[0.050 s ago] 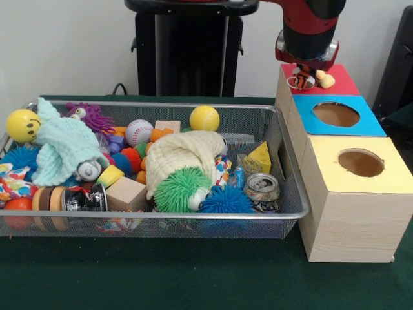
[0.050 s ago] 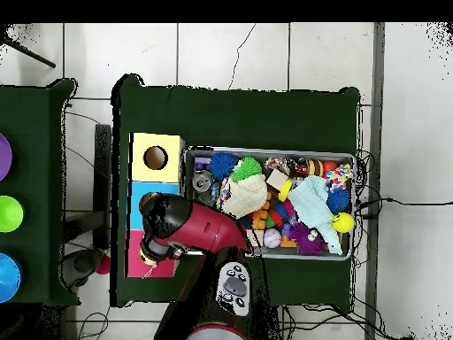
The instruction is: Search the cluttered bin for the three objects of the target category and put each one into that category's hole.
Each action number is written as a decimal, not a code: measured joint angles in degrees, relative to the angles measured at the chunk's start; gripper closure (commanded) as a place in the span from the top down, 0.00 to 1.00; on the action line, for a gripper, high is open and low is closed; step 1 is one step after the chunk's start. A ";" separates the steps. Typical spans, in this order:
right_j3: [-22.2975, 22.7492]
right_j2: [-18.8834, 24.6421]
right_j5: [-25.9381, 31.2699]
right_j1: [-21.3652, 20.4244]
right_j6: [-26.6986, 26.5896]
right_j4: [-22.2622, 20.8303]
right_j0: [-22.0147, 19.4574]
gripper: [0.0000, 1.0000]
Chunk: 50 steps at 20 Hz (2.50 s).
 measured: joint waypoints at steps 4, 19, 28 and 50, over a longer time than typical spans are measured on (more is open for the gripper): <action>-0.40 -0.04 0.59 0.22 0.00 -0.01 -0.04 0.00; -0.59 -0.22 0.40 -1.33 0.00 -0.80 -0.20 0.00; -1.94 -2.54 0.56 -5.16 0.00 -2.32 -0.27 0.00; -0.58 -4.10 3.57 -8.89 0.00 0.34 -0.27 0.00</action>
